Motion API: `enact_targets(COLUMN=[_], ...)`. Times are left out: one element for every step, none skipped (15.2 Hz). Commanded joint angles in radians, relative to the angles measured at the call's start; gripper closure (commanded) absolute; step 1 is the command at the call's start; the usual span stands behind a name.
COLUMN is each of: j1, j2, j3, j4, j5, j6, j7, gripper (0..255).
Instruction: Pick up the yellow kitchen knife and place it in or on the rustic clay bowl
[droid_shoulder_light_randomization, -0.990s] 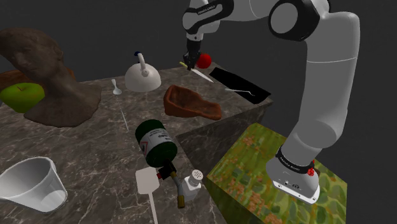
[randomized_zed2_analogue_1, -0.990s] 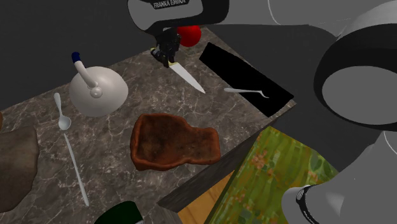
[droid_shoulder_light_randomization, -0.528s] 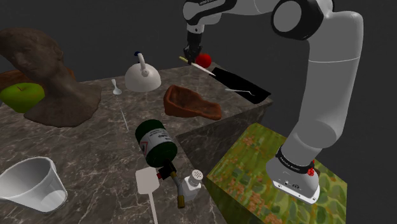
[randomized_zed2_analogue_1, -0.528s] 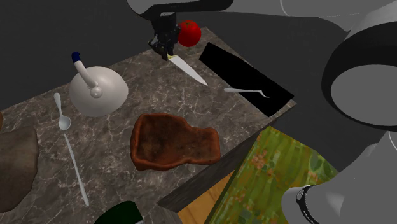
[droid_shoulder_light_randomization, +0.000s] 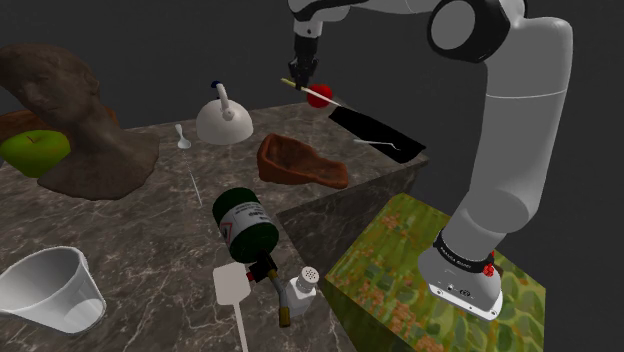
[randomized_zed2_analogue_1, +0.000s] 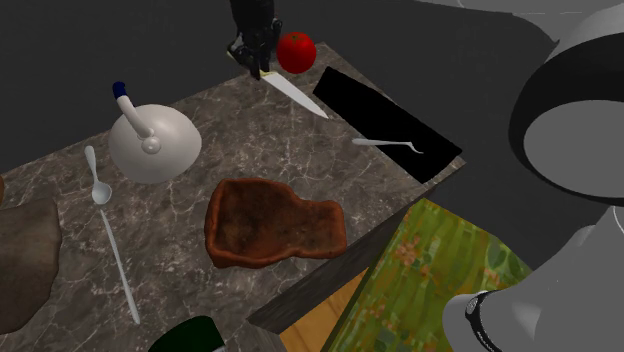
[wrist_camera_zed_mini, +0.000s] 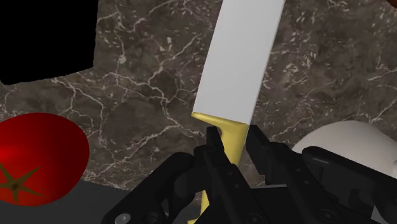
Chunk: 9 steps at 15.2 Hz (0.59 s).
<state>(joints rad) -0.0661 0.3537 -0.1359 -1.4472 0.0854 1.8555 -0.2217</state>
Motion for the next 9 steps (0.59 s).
enact_targets(j1=[0.000, -0.001, -0.001, 0.013, 0.027, 0.040, 0.053, 0.065, 0.077], j2=[-0.002, -0.002, -0.002, -0.037, -0.072, -0.105, -0.136, -0.167, -0.197], j3=[0.000, 0.000, 0.000, 0.003, 0.007, 0.012, 0.017, 0.023, 0.029], j4=[0.024, 0.038, 0.044, -0.006, -0.053, -0.097, -0.139, -0.179, -0.217], j5=[-0.001, -0.001, -0.001, -0.008, -0.014, -0.020, -0.026, -0.032, -0.037], j6=[-0.027, -0.040, -0.047, -0.031, -0.017, -0.005, 0.006, 0.016, 0.025], j7=[0.002, 0.002, 0.003, 0.019, 0.035, 0.052, 0.070, 0.088, 0.107], gripper=[255, 255, 255, 255, 255, 255, 255, 255, 255])
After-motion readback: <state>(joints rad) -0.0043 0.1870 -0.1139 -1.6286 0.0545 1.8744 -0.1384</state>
